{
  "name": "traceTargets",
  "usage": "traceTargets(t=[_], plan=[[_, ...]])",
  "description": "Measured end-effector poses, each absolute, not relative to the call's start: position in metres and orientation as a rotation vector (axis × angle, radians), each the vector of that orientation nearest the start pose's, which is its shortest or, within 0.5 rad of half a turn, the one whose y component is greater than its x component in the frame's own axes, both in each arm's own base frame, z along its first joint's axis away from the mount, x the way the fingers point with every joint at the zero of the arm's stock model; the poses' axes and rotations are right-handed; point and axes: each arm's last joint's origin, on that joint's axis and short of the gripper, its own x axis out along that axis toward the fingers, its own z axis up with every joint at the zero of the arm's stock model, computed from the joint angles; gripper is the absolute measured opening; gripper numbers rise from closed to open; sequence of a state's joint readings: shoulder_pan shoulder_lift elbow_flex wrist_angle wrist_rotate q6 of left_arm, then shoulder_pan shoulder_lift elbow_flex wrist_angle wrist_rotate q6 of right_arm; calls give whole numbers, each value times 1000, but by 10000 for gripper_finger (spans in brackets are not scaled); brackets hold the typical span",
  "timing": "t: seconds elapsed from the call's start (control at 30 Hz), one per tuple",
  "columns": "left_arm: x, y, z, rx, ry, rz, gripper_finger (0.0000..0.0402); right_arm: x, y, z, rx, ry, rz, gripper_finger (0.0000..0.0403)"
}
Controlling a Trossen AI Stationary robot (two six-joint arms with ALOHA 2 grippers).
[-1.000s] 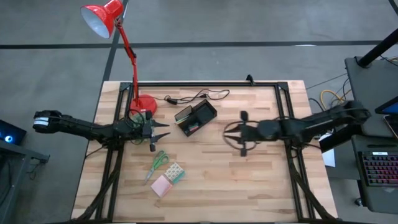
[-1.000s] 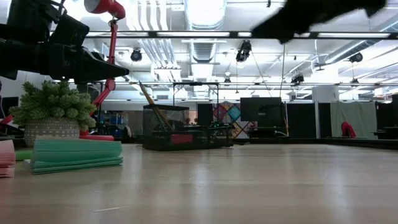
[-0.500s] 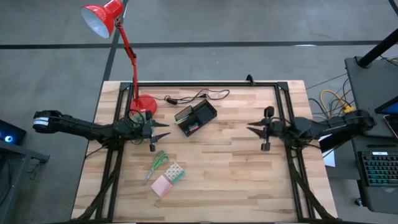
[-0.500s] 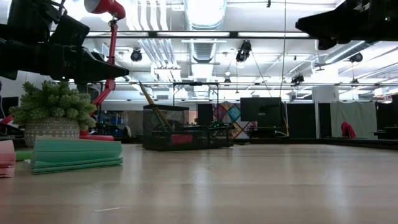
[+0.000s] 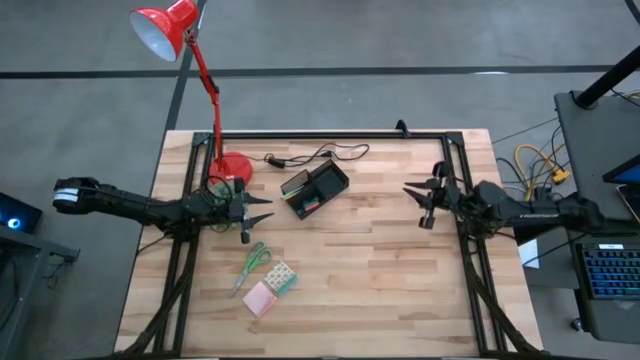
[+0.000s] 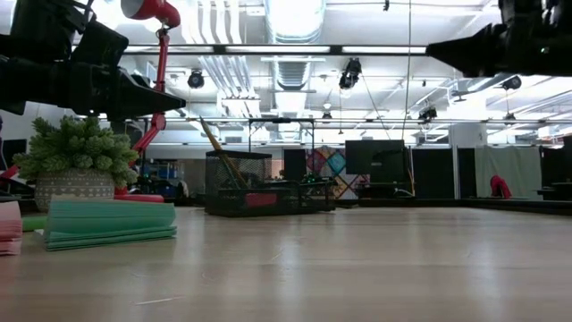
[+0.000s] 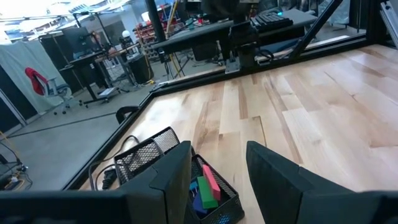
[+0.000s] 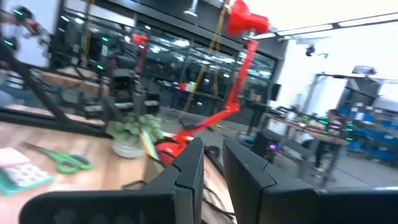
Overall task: Pick and place office supplies into organizer
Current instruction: Put the green scissors into the black desk organizer
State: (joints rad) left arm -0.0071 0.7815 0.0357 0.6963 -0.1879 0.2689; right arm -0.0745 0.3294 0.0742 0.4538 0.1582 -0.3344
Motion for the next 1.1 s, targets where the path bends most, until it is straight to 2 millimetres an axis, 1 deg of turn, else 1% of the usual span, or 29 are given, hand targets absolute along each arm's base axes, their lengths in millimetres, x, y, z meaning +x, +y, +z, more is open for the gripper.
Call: traceTargets(t=[0.1,0.17,0.3,0.37,0.5,0.6,0.7,0.8,0.93,1.03,1.1], plan=[[149,4,163,272,63,174,142,116,-18,204,-354,-148,-306,52],[149,4,166,252,36,178,142,115,-20,208,-384,-151,-328,52],[152,4,175,111,-18,180,142,114,-21,222,-421,-183,-350,52],[154,3,180,66,-39,142,142,113,-21,230,-396,-208,-351,52],[158,-1,182,-37,-34,20,142,111,-21,247,-327,-268,-350,52],[163,-2,192,-139,-42,-33,142,109,-20,259,-317,-288,-352,52],[171,-6,198,-226,77,-56,142,108,-20,267,-333,-266,-351,52],[178,-10,208,-335,290,-38,142,108,-20,270,-354,-212,-346,52],[186,-17,220,-512,572,52,142,109,-21,270,-369,-164,-339,52],[194,-24,225,-627,715,114,142,112,-21,269,-370,-146,-336,52],[200,-30,225,-700,798,161,142,114,-21,271,-372,-140,-335,52]])
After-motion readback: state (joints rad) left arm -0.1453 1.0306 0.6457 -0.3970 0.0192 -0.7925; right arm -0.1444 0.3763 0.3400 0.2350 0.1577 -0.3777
